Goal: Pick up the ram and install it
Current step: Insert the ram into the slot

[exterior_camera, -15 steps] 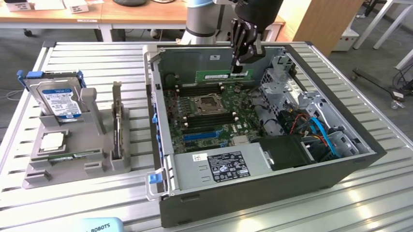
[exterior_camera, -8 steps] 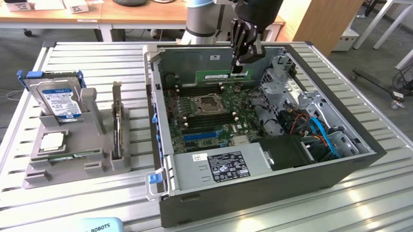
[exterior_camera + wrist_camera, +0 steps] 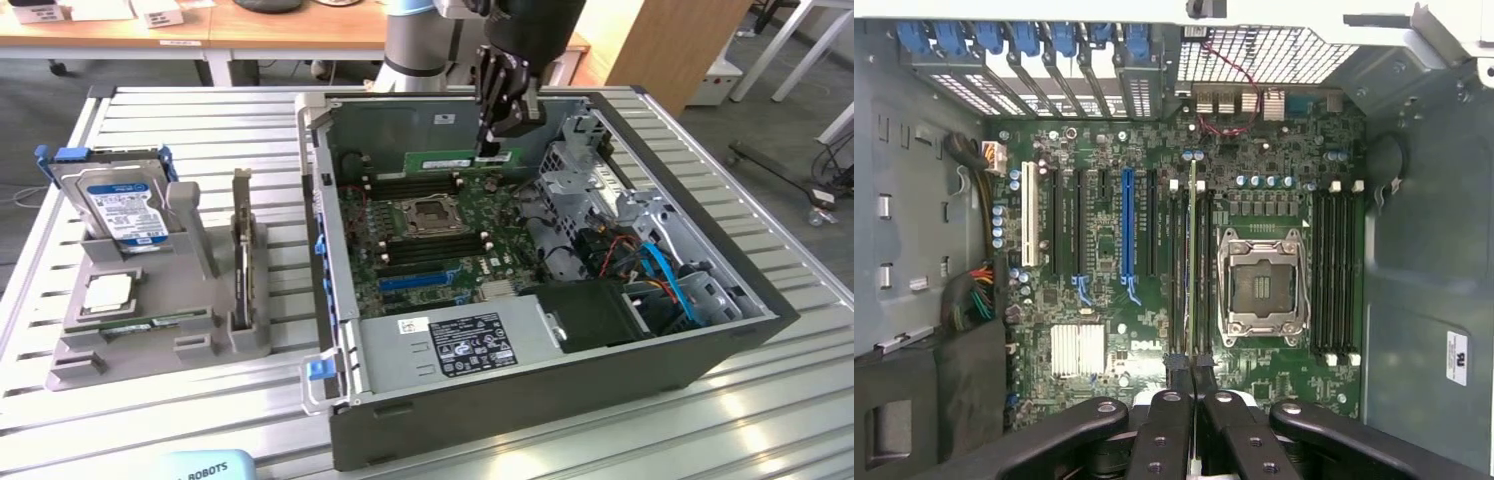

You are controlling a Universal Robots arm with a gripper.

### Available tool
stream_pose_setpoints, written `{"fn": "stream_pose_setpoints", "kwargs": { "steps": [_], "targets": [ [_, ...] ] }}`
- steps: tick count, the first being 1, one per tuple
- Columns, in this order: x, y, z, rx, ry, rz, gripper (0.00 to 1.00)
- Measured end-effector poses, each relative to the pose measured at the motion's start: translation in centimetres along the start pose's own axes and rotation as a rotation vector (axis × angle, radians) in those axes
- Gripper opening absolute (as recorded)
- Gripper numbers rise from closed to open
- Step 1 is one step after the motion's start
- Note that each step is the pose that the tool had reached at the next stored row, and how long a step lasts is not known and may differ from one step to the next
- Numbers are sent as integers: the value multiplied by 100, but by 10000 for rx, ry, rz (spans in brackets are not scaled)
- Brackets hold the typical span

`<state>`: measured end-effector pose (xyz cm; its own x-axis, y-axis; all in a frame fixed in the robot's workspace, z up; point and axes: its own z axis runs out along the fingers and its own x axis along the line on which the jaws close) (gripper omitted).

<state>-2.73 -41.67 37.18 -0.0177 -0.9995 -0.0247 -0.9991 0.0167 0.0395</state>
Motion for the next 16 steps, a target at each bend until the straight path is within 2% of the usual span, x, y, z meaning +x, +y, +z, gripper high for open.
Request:
{"fn": "stream_pose_setpoints", "kwargs": {
  "steps": [16],
  "targets": [
    [7, -11, 280, 0, 0, 0, 12]
  ]
}}
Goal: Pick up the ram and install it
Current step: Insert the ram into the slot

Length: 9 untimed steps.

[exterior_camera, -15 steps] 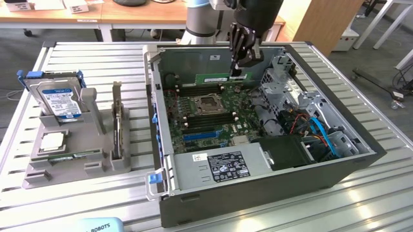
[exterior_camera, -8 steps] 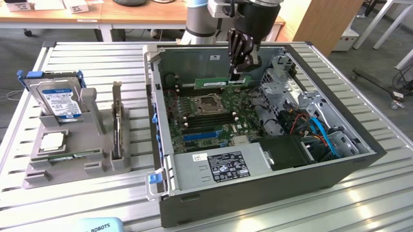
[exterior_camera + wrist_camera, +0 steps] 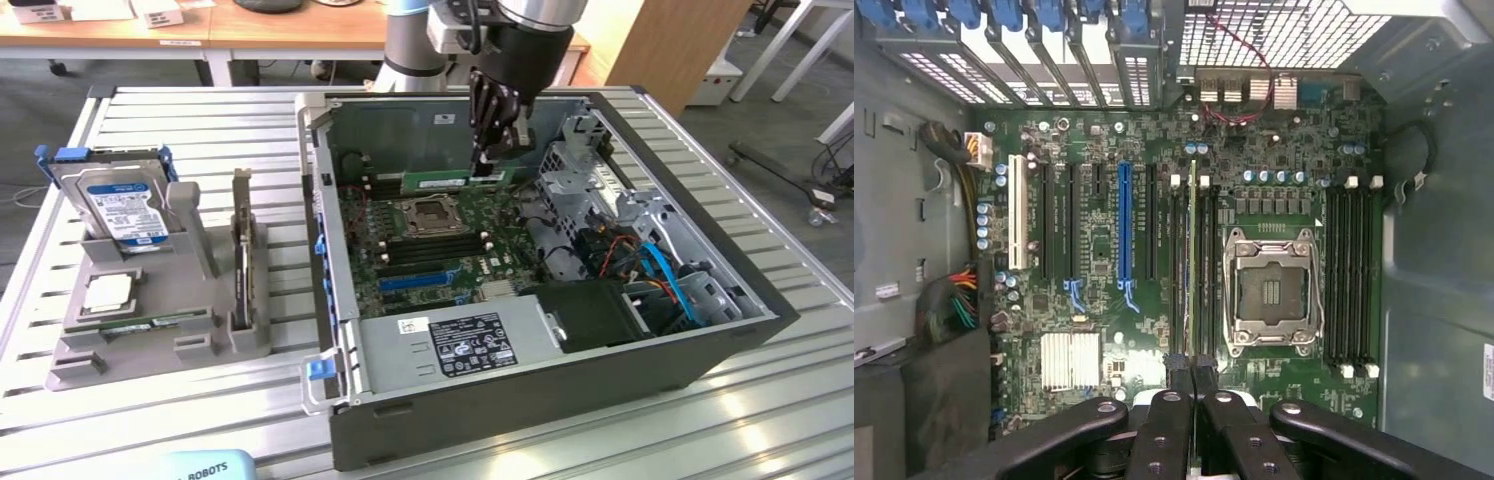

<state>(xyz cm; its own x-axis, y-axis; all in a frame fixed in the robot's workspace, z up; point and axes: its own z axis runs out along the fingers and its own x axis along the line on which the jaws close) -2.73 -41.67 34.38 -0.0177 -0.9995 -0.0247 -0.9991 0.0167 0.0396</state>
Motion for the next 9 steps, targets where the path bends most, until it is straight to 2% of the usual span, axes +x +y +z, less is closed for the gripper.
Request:
{"fn": "stream_pose_setpoints", "kwargs": {
  "steps": [9],
  "targets": [
    [3, -5, 118, 0, 0, 0, 12]
  ]
}}
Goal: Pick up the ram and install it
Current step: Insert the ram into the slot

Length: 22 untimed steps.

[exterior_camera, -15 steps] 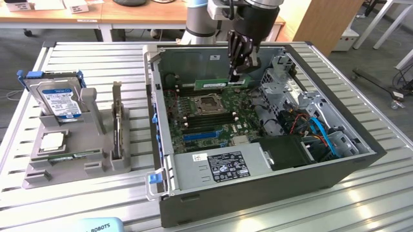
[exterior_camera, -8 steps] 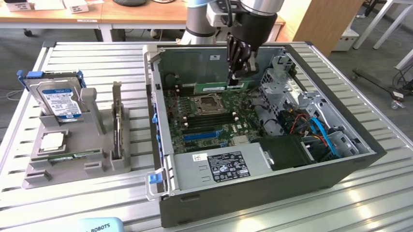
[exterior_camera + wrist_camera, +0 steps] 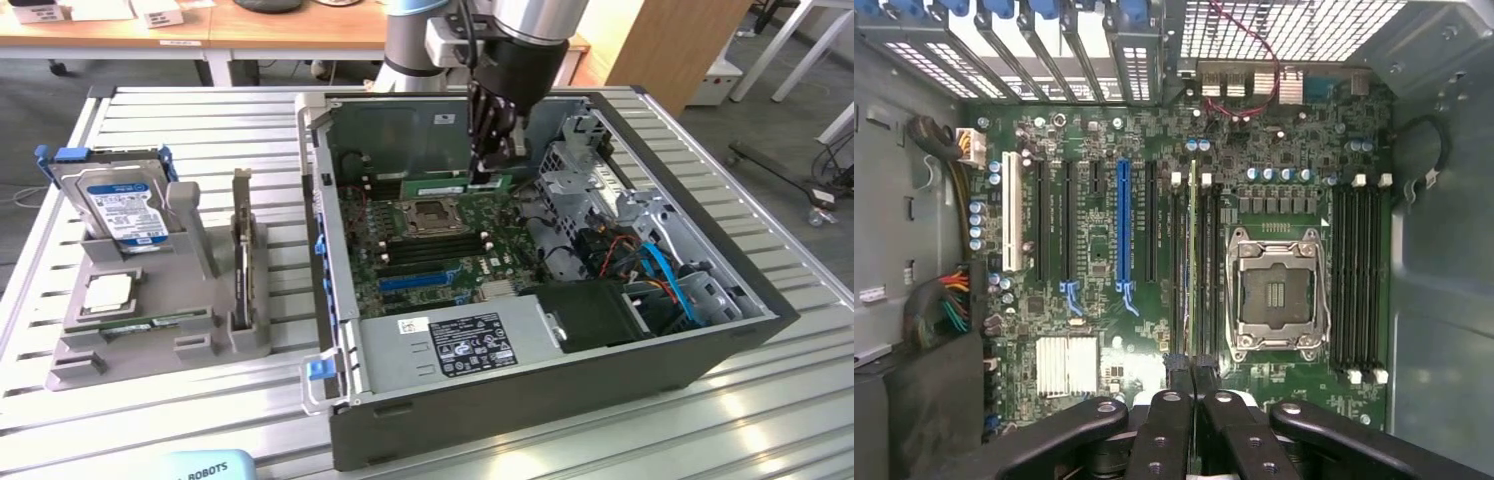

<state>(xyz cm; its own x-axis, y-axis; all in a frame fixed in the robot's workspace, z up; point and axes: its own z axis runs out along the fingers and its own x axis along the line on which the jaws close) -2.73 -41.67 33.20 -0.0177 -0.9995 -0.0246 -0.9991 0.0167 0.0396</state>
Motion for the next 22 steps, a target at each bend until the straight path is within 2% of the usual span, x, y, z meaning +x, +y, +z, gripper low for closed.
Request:
{"fn": "stream_pose_setpoints", "kwargs": {
  "steps": [22],
  "targets": [
    [7, -11, 273, 0, 0, 0, 12]
  ]
}}
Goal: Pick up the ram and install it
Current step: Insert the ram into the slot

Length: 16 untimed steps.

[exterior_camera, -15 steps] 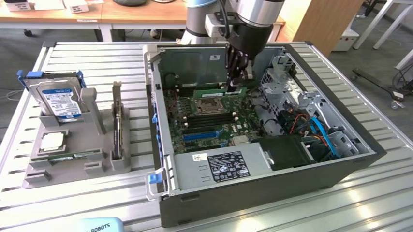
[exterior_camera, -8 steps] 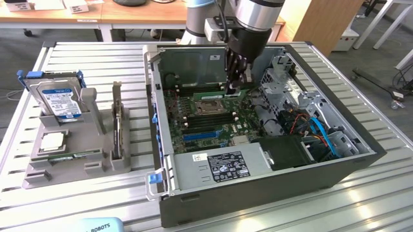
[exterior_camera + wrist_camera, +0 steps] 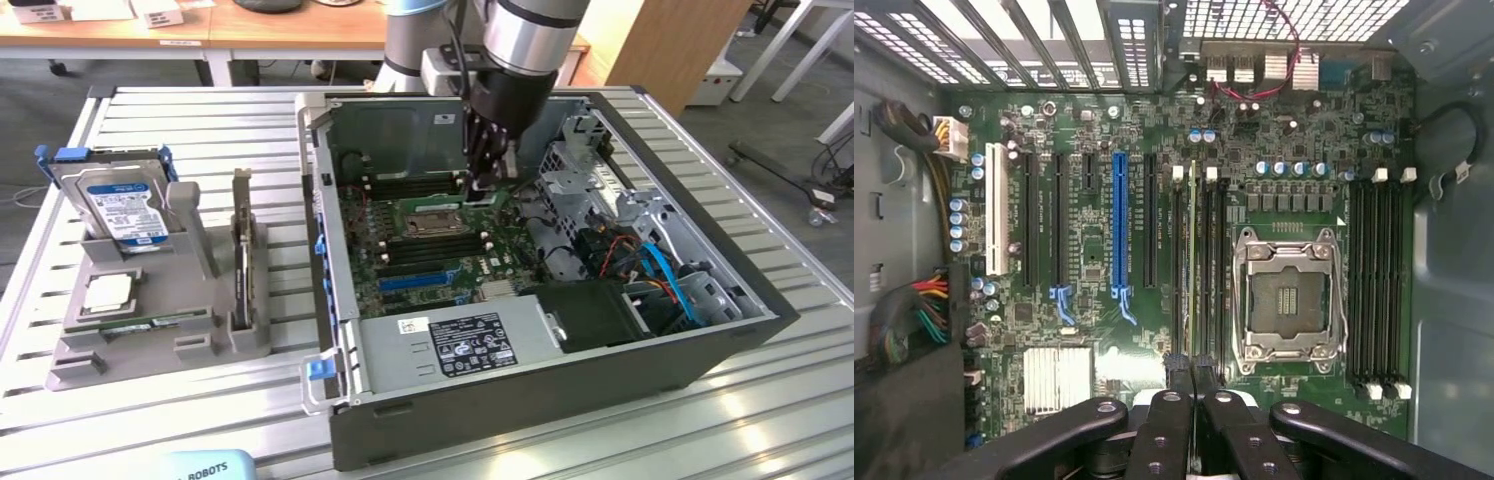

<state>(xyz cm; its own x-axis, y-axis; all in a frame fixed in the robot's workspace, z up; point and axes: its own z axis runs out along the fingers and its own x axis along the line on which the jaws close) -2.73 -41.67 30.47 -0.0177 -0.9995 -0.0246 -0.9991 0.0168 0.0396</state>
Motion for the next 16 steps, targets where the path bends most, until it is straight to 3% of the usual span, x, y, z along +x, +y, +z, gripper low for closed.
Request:
{"fn": "stream_pose_setpoints", "kwargs": {
  "steps": [16],
  "targets": [
    [5, -8, 206, 0, 0, 0, 12]
  ]
}}
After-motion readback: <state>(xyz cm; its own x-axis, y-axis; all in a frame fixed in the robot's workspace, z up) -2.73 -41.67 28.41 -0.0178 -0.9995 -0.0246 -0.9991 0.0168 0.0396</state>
